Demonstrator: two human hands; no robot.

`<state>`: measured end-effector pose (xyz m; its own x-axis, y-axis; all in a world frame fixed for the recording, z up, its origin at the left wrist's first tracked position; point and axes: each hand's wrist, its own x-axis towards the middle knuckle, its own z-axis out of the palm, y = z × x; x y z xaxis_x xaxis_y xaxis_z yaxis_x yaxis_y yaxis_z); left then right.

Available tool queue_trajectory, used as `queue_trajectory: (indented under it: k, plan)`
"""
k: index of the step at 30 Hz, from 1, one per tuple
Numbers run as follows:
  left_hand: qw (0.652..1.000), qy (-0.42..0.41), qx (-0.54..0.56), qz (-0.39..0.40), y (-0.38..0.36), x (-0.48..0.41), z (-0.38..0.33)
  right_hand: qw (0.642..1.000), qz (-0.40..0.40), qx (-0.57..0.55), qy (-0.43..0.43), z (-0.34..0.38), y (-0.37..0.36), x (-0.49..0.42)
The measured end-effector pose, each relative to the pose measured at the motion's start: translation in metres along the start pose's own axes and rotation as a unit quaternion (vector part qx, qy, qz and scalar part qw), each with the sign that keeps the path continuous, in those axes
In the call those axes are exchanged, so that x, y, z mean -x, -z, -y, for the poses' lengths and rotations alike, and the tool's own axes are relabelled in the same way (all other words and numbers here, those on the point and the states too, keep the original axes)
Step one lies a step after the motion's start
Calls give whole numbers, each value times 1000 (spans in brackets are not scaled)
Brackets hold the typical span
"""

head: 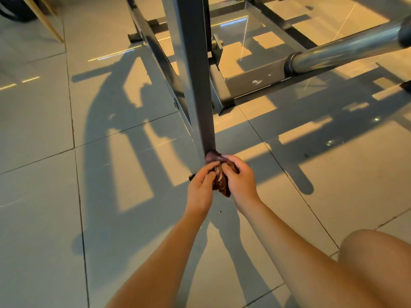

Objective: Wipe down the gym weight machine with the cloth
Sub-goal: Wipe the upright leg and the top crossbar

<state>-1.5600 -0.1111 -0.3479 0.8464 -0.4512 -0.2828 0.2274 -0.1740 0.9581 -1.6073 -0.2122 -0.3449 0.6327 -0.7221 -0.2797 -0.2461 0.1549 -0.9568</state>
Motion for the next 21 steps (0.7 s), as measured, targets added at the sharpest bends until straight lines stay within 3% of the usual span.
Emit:
queue_trajectory:
  k: [3,5,7,10,12,15,17,21]
  plan:
    - [993,-22,-33,-109,6,-8,1,996,-81,-24,38,16,0,-8]
    - [995,-2,-50,-92,4,-17,1,994,-70,-46,69,25,-10,-14]
    - [997,15,-32,-70,0,-22,-3,993,-37,3,114,28,-27,-18]
    - [998,18,4,-63,1,-21,-3,988,-55,49,133,16,-46,-24]
    - [998,27,-6,-53,3,-20,5,993,-54,36,98,-7,-48,-29]
    - [998,46,-23,-46,1,-21,15,998,-34,-43,-34,-37,-45,-33]
    - [997,55,-28,-44,-1,-20,18,994,-27,-35,-97,-37,-39,-34]
    - [998,49,-21,-45,-1,-18,19,998,-47,-17,-36,-15,-27,-34]
